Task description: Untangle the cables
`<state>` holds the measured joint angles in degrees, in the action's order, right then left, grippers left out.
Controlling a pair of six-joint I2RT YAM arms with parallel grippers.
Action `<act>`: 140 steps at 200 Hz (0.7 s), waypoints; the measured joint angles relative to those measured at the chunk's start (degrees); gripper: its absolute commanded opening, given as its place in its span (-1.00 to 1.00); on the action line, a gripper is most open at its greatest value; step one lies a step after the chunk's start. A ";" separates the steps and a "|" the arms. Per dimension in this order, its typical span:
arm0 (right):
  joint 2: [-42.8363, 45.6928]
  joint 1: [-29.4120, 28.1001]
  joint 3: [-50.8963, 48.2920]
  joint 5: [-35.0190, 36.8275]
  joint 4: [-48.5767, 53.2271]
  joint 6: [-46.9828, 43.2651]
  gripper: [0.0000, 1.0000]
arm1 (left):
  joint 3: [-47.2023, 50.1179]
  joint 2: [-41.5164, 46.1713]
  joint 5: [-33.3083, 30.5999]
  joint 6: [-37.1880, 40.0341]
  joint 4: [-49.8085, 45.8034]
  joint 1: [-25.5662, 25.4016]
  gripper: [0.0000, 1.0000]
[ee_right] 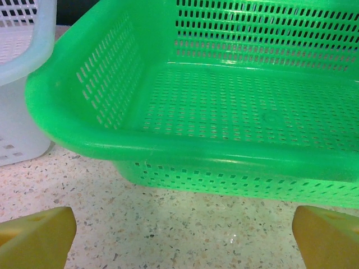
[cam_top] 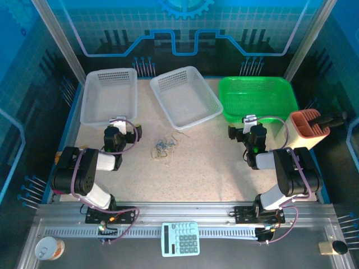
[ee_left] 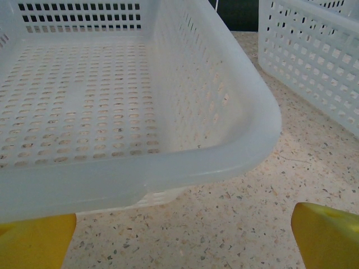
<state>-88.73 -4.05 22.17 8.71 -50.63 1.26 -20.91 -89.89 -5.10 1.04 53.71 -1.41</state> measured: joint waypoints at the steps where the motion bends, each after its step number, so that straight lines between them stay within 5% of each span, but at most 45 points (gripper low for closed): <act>1: 0.00 0.00 0.00 0.00 -0.02 0.00 0.99 | 0.00 0.00 0.00 0.00 0.00 0.00 0.98; 70: 15.63 -3.13 7.21 5.49 18.60 1.18 0.99 | -0.04 12.26 -1.77 -0.04 -9.16 -0.31 0.98; 111: 22.84 -2.99 13.68 6.62 32.83 14.32 0.99 | -2.10 22.97 -5.01 -4.42 -19.02 -1.49 0.98; 140: 23.52 -2.25 15.67 -1.55 38.69 24.24 0.99 | -4.50 29.07 -7.67 -8.31 -26.69 -3.65 0.98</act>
<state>-65.21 -6.31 37.85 7.16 -11.94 25.50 -25.41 -60.82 -12.78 -7.27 27.03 -5.06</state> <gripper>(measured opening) 0.996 0.991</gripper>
